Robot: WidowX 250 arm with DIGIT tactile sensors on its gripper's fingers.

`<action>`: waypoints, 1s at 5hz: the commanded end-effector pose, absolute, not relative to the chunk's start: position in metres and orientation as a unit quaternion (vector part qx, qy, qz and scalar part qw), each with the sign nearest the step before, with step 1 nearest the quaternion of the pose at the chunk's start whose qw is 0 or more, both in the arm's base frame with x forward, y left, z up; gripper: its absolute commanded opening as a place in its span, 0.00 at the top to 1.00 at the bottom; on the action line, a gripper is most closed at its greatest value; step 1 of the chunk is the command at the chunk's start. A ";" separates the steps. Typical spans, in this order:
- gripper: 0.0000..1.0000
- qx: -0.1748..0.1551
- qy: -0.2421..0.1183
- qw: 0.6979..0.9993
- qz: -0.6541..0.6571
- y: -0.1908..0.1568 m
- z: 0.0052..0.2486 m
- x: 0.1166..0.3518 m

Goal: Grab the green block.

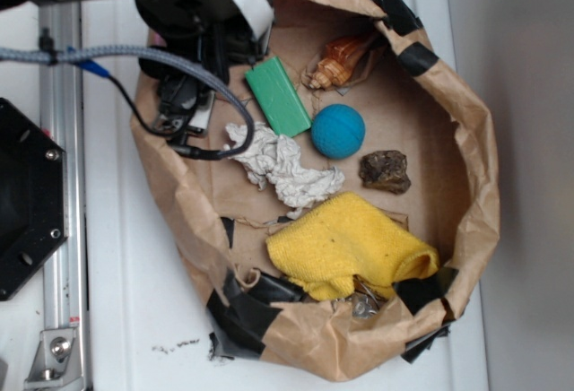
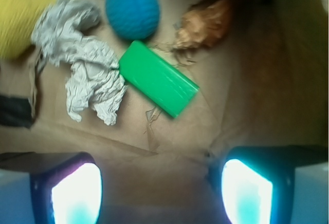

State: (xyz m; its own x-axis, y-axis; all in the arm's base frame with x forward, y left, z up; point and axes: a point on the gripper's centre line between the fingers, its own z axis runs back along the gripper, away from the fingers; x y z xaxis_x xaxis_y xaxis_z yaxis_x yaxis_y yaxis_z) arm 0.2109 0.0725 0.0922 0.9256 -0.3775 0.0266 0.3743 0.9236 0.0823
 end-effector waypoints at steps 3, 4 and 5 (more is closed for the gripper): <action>0.00 0.087 -0.010 0.918 -0.387 0.038 0.034 0.257; 0.00 0.062 -0.022 0.914 -0.400 0.040 0.025 0.264; 0.00 0.060 -0.025 0.912 -0.405 0.038 0.019 0.269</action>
State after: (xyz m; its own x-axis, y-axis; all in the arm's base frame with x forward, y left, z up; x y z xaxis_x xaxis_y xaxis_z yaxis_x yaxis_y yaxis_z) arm 0.2565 0.0502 0.0139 0.6872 -0.7256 -0.0349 0.7254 0.6828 0.0866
